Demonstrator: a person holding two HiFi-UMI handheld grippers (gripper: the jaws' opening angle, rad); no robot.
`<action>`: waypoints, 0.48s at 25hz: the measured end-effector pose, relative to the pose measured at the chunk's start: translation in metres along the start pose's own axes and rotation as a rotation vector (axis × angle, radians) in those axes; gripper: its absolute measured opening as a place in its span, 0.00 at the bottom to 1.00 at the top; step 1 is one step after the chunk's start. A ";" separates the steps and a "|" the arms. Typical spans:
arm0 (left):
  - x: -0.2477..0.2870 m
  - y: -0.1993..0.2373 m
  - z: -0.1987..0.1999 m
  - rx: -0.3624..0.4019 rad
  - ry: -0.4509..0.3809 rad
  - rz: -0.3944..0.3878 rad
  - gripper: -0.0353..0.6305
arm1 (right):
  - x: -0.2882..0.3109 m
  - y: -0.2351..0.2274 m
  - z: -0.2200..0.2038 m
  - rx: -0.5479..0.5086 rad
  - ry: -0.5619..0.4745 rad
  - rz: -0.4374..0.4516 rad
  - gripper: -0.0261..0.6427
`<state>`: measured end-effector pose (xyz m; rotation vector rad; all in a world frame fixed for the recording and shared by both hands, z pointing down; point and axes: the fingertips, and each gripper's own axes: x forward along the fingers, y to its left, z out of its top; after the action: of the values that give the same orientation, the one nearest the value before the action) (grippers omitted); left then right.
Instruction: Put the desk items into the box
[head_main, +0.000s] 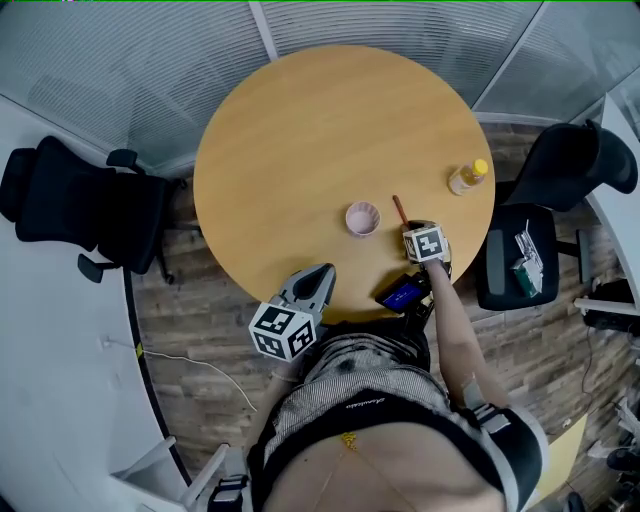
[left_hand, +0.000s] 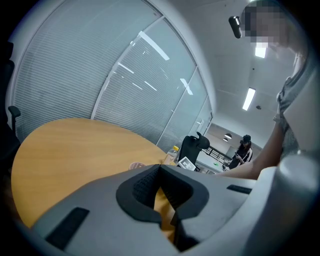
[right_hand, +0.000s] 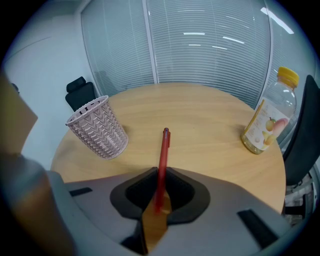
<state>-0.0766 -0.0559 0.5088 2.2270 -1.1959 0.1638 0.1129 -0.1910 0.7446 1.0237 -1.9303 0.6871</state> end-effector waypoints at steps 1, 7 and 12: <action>0.001 -0.002 0.001 0.005 0.001 -0.009 0.08 | 0.000 -0.001 0.000 0.007 -0.002 0.006 0.14; 0.002 -0.006 0.006 0.021 -0.004 -0.037 0.08 | -0.003 0.002 -0.001 0.001 0.025 0.041 0.13; 0.004 -0.005 0.009 0.023 -0.006 -0.052 0.08 | -0.008 0.003 -0.005 -0.039 0.050 0.041 0.13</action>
<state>-0.0717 -0.0621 0.5007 2.2780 -1.1432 0.1507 0.1152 -0.1827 0.7405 0.9371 -1.9187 0.6892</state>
